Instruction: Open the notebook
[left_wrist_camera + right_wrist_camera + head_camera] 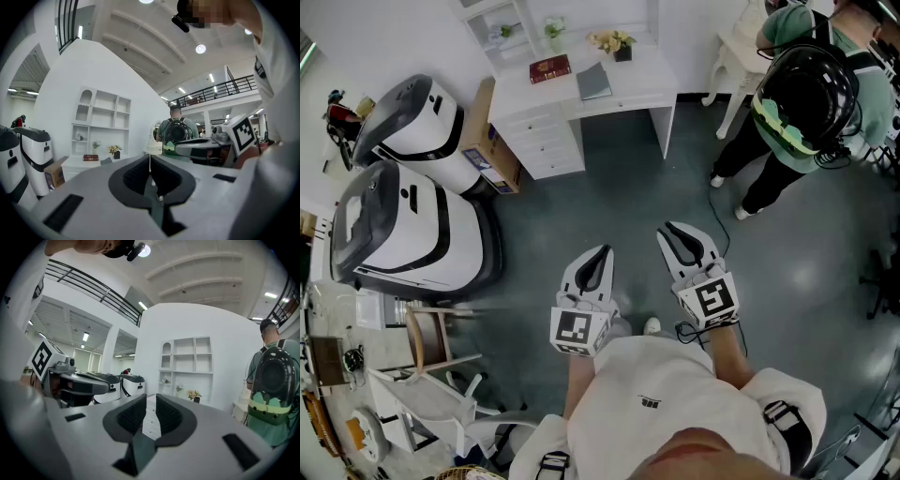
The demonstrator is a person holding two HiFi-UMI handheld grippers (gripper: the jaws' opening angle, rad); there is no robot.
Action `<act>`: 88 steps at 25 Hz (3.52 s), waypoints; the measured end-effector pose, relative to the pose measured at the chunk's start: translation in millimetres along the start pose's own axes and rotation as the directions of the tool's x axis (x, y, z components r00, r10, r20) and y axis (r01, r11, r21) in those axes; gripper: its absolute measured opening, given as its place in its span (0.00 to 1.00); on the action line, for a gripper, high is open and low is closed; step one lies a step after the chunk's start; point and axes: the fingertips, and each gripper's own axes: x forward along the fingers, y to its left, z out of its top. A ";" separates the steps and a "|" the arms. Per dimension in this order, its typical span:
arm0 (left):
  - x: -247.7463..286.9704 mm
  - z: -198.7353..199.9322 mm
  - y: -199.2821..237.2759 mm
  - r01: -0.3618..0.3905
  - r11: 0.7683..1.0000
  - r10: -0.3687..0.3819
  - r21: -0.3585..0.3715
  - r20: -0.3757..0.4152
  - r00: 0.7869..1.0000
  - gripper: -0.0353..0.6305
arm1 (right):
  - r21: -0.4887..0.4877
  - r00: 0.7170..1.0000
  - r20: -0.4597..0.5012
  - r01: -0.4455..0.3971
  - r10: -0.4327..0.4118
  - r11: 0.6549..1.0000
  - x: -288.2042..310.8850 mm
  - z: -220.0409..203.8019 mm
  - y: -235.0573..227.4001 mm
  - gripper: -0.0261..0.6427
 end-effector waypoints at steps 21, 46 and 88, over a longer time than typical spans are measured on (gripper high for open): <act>70.5 13.6 82.5 0.042 0.998 -0.042 0.044 0.009 0.999 0.05 | -0.019 0.999 0.020 0.049 -0.049 0.999 101.2 13.9 -29.9 0.12; 154.9 19.9 196.6 0.110 0.994 -0.110 0.027 0.012 0.994 0.05 | -0.015 0.994 -0.031 0.102 -0.102 0.995 228.3 15.7 -55.4 0.12; 407.1 50.8 291.8 -0.029 1.000 0.029 -0.002 -0.034 0.999 0.05 | -0.016 0.994 -0.045 -0.099 0.098 0.995 426.9 8.6 -259.7 0.12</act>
